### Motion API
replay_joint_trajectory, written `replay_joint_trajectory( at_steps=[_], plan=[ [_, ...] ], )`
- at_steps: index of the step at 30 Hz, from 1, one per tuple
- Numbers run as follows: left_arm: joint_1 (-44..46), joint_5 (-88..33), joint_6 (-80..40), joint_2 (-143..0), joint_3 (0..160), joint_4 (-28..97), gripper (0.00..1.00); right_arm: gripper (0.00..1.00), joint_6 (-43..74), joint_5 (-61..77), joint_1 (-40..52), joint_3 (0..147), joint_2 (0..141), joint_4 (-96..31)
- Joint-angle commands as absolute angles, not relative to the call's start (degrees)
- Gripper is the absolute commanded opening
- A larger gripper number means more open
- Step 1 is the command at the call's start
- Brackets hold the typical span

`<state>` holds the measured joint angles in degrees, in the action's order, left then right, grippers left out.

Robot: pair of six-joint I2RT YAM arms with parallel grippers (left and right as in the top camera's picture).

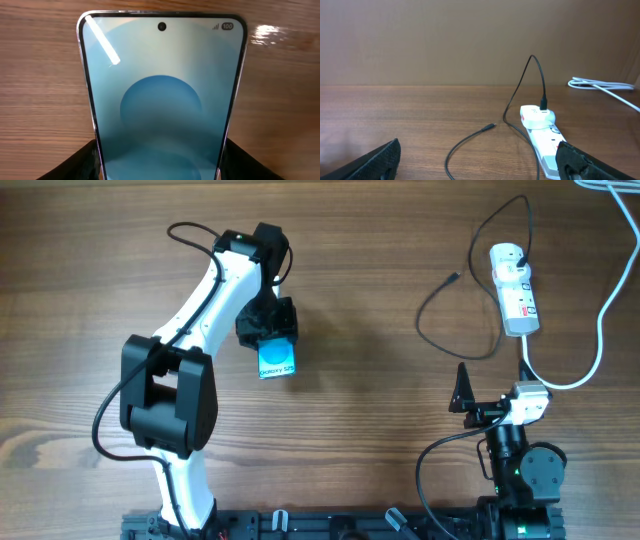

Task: Plug charger to phone and switch on socket
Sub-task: 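Grasp the phone's bottom edge with the left gripper and tilt it up, then lift the phone with the left gripper toward the right gripper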

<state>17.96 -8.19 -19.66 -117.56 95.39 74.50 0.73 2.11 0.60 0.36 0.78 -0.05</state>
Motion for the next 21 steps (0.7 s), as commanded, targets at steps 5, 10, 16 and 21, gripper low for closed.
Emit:
replay_joint_trajectory(
  at_steps=[5, 10, 16, 21],
  plan=[
    [17.85, -21.98, -19.73, -117.73, 96.88, 77.62, 0.38, 1.0, 0.1, 2.79, 0.47, 0.3, 0.43, 0.12],
    [17.85, -26.55, -19.77, -117.73, 96.88, 79.57, 0.38, 1.0, 0.1, 2.79, 0.47, 0.3, 0.43, 0.12],
    [17.85, -38.72, -19.97, -117.73, 96.88, 79.29, 0.37, 1.0, 0.12, 2.79, 0.47, 0.3, 0.43, 0.12],
    [17.85, -42.63, -20.21, -117.73, 96.88, 78.04, 0.38, 1.0, 0.14, 2.79, 0.47, 0.3, 0.43, 0.12]
  ],
)
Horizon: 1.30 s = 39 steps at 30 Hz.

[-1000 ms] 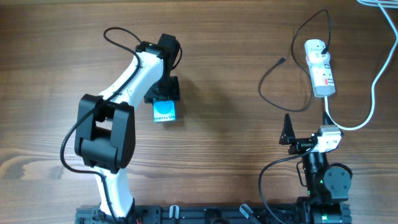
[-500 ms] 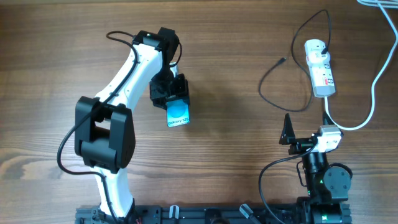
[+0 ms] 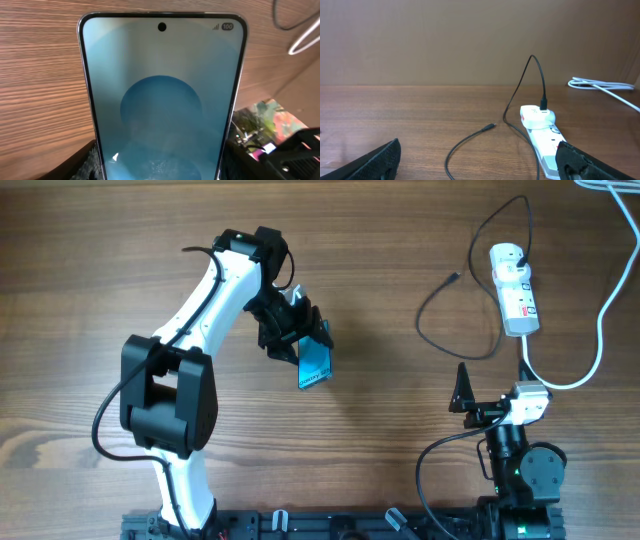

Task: Plug charger to phone and switch on socket
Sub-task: 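Lift the phone with the left gripper toward the right gripper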

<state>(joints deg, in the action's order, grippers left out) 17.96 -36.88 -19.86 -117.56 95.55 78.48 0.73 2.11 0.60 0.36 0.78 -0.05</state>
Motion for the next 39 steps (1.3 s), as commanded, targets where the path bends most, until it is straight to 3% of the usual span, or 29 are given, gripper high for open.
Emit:
replay_joint_trajectory(
  at_steps=[1, 3, 5, 11, 15, 16, 20, 25, 30, 34, 39],
  plan=[
    [17.85, -43.75, -20.21, -117.73, 96.88, 78.02, 0.38, 1.0, 0.16, 2.79, 0.47, 0.3, 0.43, 0.12],
    [17.85, -46.39, -20.21, -117.73, 96.88, 77.45, 0.37, 1.0, 0.21, 2.83, 0.47, 0.3, 0.43, 0.12],
    [17.85, -47.55, -22.87, -117.73, 96.88, 75.05, 0.37, 1.0, 7.38, 7.14, 0.47, 0.3, 0.43, 0.38],
    [17.85, -47.57, -27.07, -117.73, 96.88, 70.89, 0.39, 1.0, 65.39, 10.76, 0.47, 0.3, 0.43, 0.78],
    [17.45, -51.33, -29.32, -117.73, 96.88, 68.95, 0.38, 1.0, 79.31, 4.21, 0.47, 0.3, 0.43, 0.14],
    [17.23, -53.49, -29.39, -117.75, 96.88, 68.47, 0.38, 1.0, 78.56, 4.25, 0.47, 0.3, 0.43, 0.14],
    [16.08, -59.05, -29.43, -117.73, 96.88, 68.29, 0.38, 0.99, 54.96, 11.7, 0.47, 0.32, 2.52, 0.78],
    [15.57, -64.73, -29.43, -117.73, 96.88, 68.31, 0.38, 0.99, 45.98, 20.69, 0.49, 2.98, 16.34, -0.58],
    [15.57, -64.69, -29.45, -117.75, 96.88, 67.16, 0.39, 0.99, 36.1, 23.73, 1.21, 18.92, 35.03, -9.08],
    [15.57, -64.29, -30.55, -117.75, 96.88, 64.6, 0.39, 1.0, 32.8, 23.35, 7.97, 33.69, 45.78, -18.06],
    [15.59, -55.79, -36.32, -117.75, 96.88, 60.2, 0.4, 1.0, 35.55, 19.31, 23.38, 38.89, 50.48, -16.95]
  ],
)
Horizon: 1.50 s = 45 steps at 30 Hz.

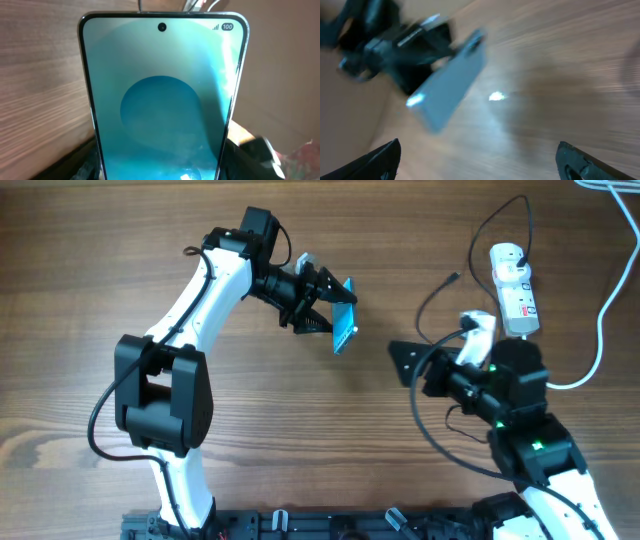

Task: Plug charger to phone and switch on socket

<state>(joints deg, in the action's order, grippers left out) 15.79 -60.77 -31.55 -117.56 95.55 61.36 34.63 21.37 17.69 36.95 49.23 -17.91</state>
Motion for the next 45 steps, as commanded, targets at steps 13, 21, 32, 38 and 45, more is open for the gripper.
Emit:
replay_joint_trajectory(
  at_steps=[13, 21, 32, 38, 45],
  plan=[
    [15.59, -43.72, -46.0, -117.75, 96.88, 55.83, 0.38, 0.99, 37.52, 7.18, 33.8, 38.89, 72.73, 7.75],
    [15.64, -43.59, -47.24, -117.75, 96.88, 55.0, 0.39, 0.85, 37.6, 2.13, 35.79, 38.89, 82.08, 18.94],
    [15.64, -43.62, -47.22, -117.75, 96.88, 55.07, 0.39, 0.65, 43.72, -1.96, 35.79, 38.89, 87.22, 26.17],
    [15.64, -43.62, -47.22, -117.75, 96.88, 55.07, 0.39, 0.64, 46.06, -1.54, 35.79, 38.89, 90.3, 28.95],
    [17.06, -43.62, -47.18, -117.75, 96.88, 55.07, 0.39, 0.58, 46.54, -1.56, 35.79, 40.64, 94.41, 31.48]
  ],
)
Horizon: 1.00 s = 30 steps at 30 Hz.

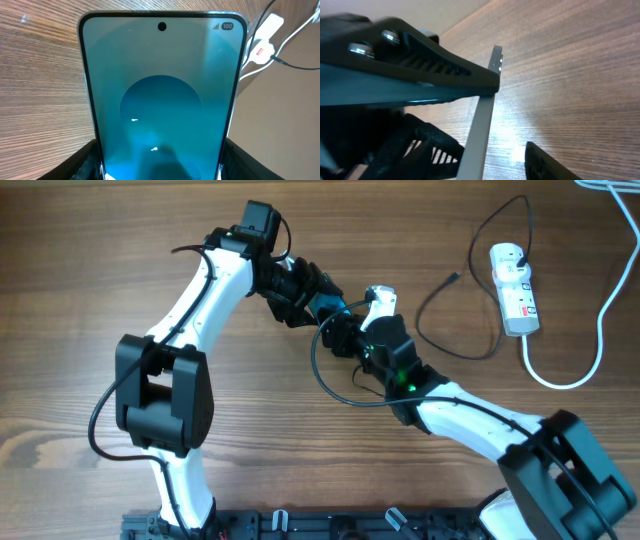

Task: Plug charger to phone and switch on socket

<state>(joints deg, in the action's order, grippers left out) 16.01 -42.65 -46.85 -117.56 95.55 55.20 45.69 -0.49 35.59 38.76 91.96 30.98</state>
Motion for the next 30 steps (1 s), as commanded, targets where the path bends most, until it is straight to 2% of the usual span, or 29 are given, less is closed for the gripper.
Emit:
replay_joint_trajectory(
  at_steps=[1, 5, 8, 14, 18, 30],
  plan=[
    [17.54, -43.62, -47.16, -117.75, 96.88, 55.07, 0.39, 0.55, 46.5, -1.76, 35.79, 40.64, 94.52, 31.55],
    [17.52, -43.59, -47.16, -117.75, 96.88, 55.86, 0.39, 0.52, 46.54, -2.2, 35.77, 40.66, 94.52, 32.45],
    [17.54, -43.59, -46.76, -117.75, 96.88, 56.58, 0.39, 0.39, 46.72, -2.04, 35.77, 40.66, 94.52, 32.6],
    [17.54, -43.62, -46.76, -117.75, 96.88, 56.58, 0.39, 0.38, 46.68, -1.28, 35.77, 40.66, 94.52, 32.01],
    [17.54, -43.57, -46.74, -117.75, 96.88, 56.55, 0.39, 0.27, 46.7, 0.05, 35.77, 40.66, 94.52, 29.12],
    [17.54, -43.59, -46.76, -117.75, 96.88, 56.58, 0.42, 0.11, 48.23, 3.88, 35.77, 40.66, 94.5, 29.69]
  ],
)
